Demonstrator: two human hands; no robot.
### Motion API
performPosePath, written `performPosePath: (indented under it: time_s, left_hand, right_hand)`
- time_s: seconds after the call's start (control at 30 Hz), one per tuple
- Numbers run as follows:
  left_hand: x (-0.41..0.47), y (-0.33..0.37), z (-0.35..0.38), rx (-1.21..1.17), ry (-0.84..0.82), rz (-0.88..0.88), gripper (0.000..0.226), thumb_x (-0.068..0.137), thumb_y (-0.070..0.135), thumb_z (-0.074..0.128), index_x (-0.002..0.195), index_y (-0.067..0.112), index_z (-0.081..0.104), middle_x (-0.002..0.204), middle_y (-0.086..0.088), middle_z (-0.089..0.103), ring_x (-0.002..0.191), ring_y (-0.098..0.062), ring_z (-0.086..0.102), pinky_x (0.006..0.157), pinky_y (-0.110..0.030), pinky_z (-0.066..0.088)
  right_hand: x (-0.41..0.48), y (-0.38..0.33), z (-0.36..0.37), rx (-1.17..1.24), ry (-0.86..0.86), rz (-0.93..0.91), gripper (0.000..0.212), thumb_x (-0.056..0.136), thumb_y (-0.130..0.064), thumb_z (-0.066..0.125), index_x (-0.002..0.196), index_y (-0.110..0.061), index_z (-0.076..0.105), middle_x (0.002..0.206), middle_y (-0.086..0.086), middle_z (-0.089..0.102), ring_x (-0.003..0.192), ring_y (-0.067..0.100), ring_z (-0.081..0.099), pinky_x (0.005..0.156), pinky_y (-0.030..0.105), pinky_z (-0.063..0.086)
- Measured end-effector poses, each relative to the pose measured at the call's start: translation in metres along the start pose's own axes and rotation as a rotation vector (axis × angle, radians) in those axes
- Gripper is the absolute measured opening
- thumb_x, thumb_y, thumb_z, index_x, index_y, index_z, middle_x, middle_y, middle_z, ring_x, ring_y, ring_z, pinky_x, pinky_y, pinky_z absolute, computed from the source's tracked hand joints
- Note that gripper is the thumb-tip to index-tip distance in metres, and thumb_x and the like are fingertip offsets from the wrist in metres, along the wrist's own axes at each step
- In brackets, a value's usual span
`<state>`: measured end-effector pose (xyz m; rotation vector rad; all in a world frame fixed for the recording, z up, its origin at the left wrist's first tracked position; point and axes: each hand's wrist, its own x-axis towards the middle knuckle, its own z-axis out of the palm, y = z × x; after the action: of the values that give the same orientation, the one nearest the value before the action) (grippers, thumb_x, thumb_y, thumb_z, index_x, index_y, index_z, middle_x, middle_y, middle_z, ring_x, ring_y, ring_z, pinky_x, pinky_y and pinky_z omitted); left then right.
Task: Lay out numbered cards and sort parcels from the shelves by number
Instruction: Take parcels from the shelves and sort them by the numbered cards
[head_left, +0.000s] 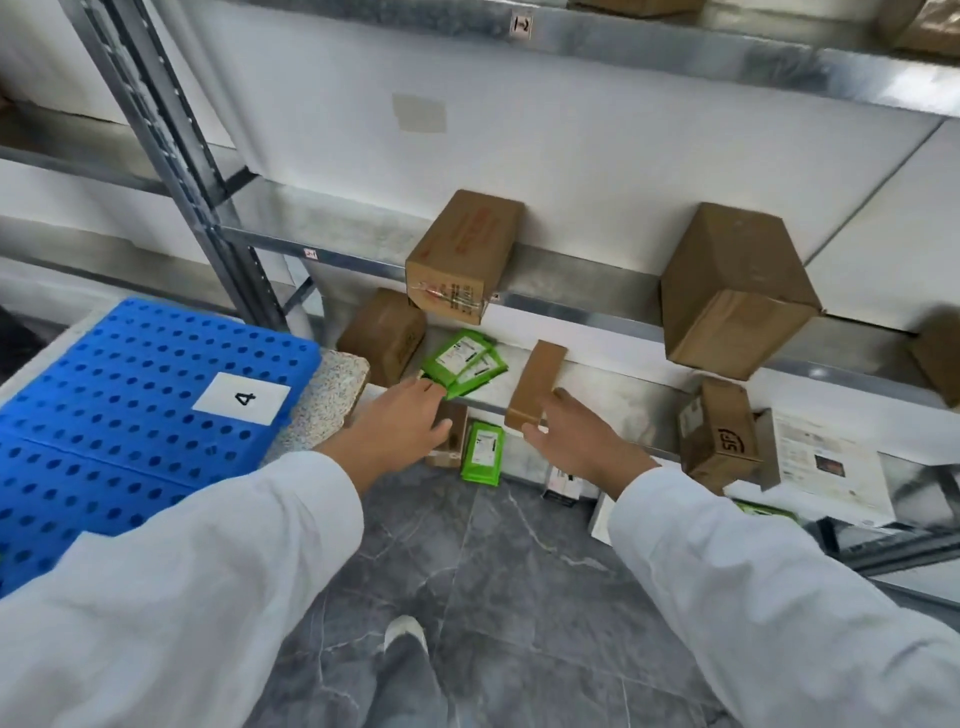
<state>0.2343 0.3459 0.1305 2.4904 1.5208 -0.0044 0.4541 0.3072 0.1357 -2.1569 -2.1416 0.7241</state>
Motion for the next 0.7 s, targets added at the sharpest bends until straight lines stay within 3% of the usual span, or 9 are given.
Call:
performPosePath:
  time_s: [0.17, 0.4, 0.53, 0.57, 0.63, 0.7]
  left_hand:
    - [0.059, -0.026, 0.037, -0.032, -0.105, -0.009, 0.044, 0.097, 0.033, 0.046, 0.133, 0.008, 0.045, 0.134, -0.011, 0.051, 0.127, -0.026, 0.043, 0.1, -0.038, 0.038]
    - [0.158, -0.081, 0.075, -0.09, -0.158, -0.022, 0.041, 0.096, 0.033, 0.046, 0.128, 0.007, 0.048, 0.128, -0.011, 0.054, 0.123, -0.027, 0.047, 0.094, -0.04, 0.043]
    - [0.212, -0.108, 0.099, -0.136, -0.158, -0.007, 0.041, 0.097, 0.03, 0.047, 0.127, 0.002, 0.049, 0.123, -0.014, 0.056, 0.115, -0.029, 0.051, 0.094, -0.042, 0.046]
    - [0.222, -0.114, 0.107, -0.157, -0.157, -0.016, 0.041, 0.097, 0.03, 0.047, 0.127, 0.002, 0.05, 0.122, -0.015, 0.056, 0.112, -0.029, 0.053, 0.092, -0.043, 0.047]
    - [0.24, -0.127, 0.131, -0.14, -0.191, -0.035, 0.041, 0.096, 0.03, 0.046, 0.128, 0.004, 0.05, 0.121, -0.015, 0.057, 0.108, -0.03, 0.054, 0.088, -0.044, 0.048]
    - [0.26, -0.139, 0.151, -0.09, -0.242, -0.051, 0.043, 0.096, 0.032, 0.046, 0.131, 0.008, 0.048, 0.119, -0.016, 0.058, 0.104, -0.031, 0.056, 0.082, -0.04, 0.049]
  right_hand:
    - [0.058, 0.007, 0.014, 0.084, -0.028, 0.101, 0.034, 0.097, -0.023, 0.044, 0.125, -0.004, 0.05, 0.119, 0.019, 0.051, 0.11, 0.036, 0.053, 0.088, 0.038, 0.046]
    - [0.157, 0.015, 0.039, 0.08, -0.075, 0.235, 0.037, 0.097, -0.031, 0.044, 0.12, -0.003, 0.048, 0.113, 0.013, 0.05, 0.1, 0.029, 0.055, 0.078, 0.035, 0.044]
    - [0.221, 0.025, 0.069, 0.099, -0.092, 0.279, 0.024, 0.094, -0.027, 0.044, 0.098, -0.004, 0.048, 0.095, 0.01, 0.045, 0.088, 0.026, 0.048, 0.071, 0.032, 0.035]
    - [0.236, 0.028, 0.08, 0.115, -0.101, 0.284, 0.024, 0.093, -0.027, 0.044, 0.098, -0.004, 0.049, 0.098, 0.011, 0.046, 0.092, 0.029, 0.05, 0.072, 0.032, 0.035]
    - [0.265, 0.034, 0.104, 0.152, -0.111, 0.298, 0.036, 0.094, -0.029, 0.045, 0.118, -0.002, 0.05, 0.117, 0.015, 0.049, 0.108, 0.033, 0.052, 0.079, 0.032, 0.041]
    - [0.291, 0.036, 0.123, 0.173, -0.11, 0.314, 0.048, 0.096, -0.032, 0.045, 0.134, -0.003, 0.043, 0.134, 0.014, 0.045, 0.121, 0.032, 0.049, 0.094, 0.036, 0.045]
